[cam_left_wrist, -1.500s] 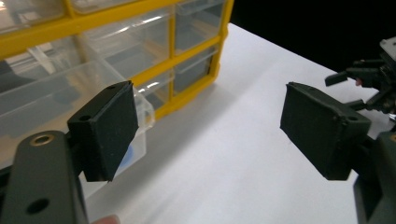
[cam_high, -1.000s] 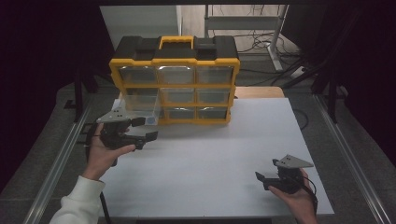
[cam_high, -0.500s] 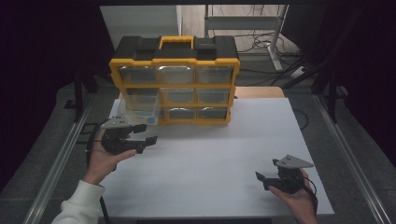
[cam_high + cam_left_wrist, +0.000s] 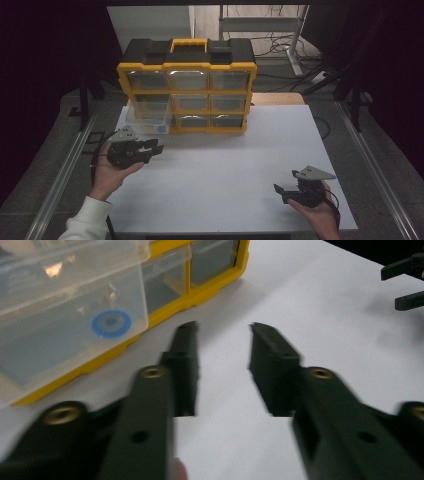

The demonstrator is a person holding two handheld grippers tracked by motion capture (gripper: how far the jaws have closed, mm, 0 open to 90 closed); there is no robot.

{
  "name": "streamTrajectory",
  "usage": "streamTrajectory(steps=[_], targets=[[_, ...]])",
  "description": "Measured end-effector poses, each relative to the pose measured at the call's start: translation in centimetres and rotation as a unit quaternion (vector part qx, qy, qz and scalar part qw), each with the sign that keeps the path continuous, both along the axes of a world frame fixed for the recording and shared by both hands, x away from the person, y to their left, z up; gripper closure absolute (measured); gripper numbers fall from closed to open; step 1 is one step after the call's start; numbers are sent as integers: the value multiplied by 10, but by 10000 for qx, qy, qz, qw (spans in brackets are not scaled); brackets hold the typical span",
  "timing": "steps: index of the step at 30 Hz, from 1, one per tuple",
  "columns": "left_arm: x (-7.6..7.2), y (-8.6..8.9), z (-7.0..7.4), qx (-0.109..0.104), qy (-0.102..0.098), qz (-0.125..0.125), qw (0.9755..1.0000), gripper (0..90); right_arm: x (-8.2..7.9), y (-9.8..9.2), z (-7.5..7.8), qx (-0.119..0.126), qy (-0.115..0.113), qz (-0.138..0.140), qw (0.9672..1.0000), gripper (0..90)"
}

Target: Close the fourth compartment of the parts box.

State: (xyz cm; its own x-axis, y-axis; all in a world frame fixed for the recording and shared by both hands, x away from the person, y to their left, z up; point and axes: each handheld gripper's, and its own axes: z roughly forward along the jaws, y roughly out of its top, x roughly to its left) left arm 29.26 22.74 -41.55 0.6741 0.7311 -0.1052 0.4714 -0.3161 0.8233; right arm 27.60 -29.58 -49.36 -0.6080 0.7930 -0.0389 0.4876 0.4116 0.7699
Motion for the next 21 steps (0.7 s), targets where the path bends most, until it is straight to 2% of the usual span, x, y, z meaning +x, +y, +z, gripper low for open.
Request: streamTrajectory(steps=[5,10,14,16,21], targets=[[2,7,-3,-39,15,195,9998,893,0,0,0,-10,5,3,10000,167],[6,16,-7,-100,27,506,9987,900,0,0,0,-12,4,-1,10000,167],[7,21,-7,-124,-39,672,9977,900,0,0,0,-11,8,-1,10000,167],[8,21,-7,-52,-126,778,9969,900,0,0,0,-14,12,2,10000,167],[17,20,-6,48,-116,919,9957,900,0,1,0,-20,12,5,10000,167]])
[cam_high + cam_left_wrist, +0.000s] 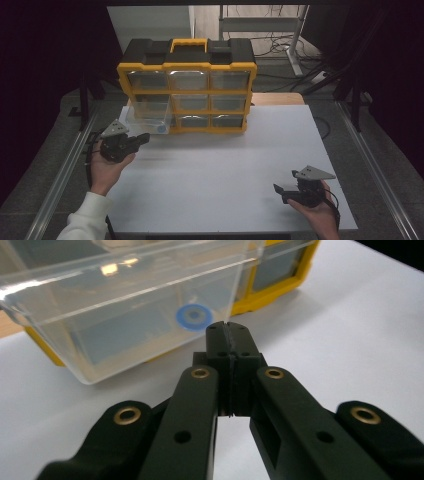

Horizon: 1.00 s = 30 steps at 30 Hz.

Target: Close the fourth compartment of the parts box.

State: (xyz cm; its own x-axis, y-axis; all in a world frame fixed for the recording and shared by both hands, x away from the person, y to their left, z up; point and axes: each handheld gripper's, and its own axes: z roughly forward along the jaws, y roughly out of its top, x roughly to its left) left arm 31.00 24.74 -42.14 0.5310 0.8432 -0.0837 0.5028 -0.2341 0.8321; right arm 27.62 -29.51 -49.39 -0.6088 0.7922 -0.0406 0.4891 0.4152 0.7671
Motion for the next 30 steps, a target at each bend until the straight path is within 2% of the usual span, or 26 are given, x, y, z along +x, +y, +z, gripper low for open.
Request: streamTrajectory(steps=[14,20,30], targets=[[19,2,-3,141,6,348,9993,900,0,-1,0,14,-5,6,10000,167],[24,3,-3,78,20,396,9992,900,0,-2,0,45,1,-25,10000,166],[26,2,-2,115,11,369,9993,900,0,-2,0,38,16,-1,10000,167]])
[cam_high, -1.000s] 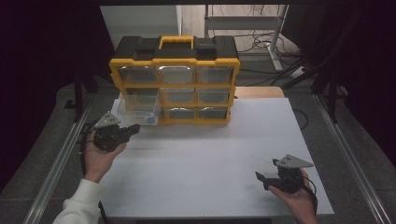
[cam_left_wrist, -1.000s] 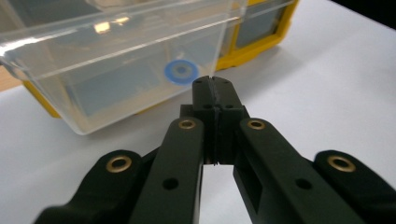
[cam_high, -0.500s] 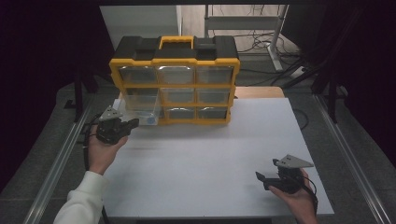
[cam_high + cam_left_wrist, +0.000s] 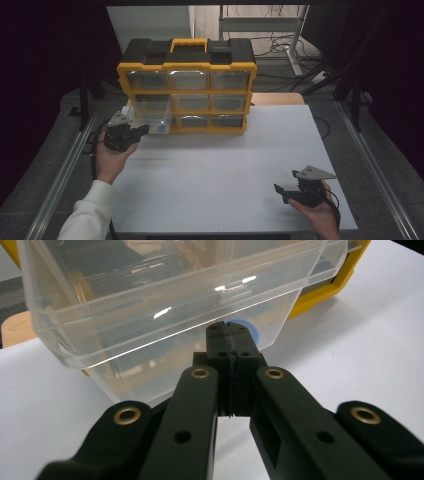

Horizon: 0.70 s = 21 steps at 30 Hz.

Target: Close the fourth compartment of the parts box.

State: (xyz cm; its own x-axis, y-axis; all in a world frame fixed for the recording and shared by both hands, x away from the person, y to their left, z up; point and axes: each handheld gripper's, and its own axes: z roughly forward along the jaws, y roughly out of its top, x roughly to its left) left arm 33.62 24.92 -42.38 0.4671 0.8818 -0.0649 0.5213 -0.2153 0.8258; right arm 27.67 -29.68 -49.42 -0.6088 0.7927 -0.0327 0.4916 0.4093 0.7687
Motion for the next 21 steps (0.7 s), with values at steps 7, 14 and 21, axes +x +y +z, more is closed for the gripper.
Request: streamTrajectory(steps=[7,14,21], targets=[[8,3,1,-282,26,95,9996,900,0,1,0,-26,-1,10,10000,167],[13,0,3,-268,37,114,9996,900,0,1,0,-16,-4,12,10000,167],[19,-3,6,-303,88,111,9994,900,0,1,0,-20,1,11,10000,167]])
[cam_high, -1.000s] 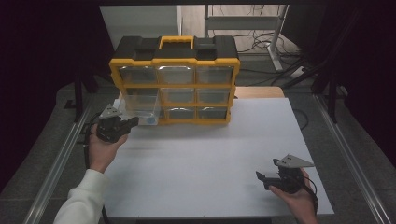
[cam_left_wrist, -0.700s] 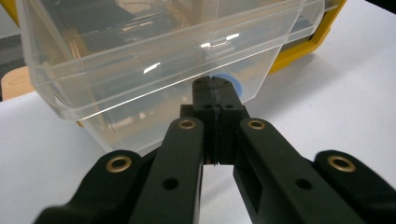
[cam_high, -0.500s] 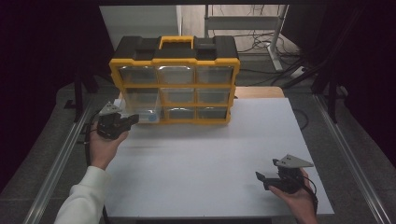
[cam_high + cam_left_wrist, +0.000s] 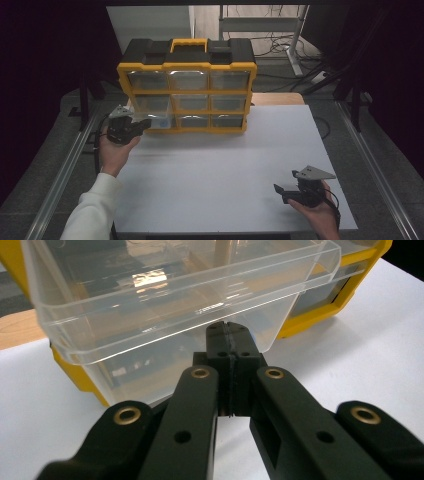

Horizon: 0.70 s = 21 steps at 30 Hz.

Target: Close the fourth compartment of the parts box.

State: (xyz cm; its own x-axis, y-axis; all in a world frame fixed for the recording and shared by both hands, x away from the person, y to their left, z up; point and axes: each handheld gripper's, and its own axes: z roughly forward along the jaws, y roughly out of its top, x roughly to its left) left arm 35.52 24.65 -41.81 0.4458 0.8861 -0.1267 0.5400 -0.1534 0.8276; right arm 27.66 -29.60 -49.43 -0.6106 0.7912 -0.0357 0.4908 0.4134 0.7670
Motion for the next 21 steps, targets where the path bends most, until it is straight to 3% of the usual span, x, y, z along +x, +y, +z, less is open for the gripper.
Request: streamTrajectory(steps=[12,21], targets=[[11,0,-2,-156,48,112,9998,900,0,1,0,-4,-8,29,10000,166],[18,1,2,-98,39,139,9998,900,-1,0,0,-2,2,4,10000,167]])
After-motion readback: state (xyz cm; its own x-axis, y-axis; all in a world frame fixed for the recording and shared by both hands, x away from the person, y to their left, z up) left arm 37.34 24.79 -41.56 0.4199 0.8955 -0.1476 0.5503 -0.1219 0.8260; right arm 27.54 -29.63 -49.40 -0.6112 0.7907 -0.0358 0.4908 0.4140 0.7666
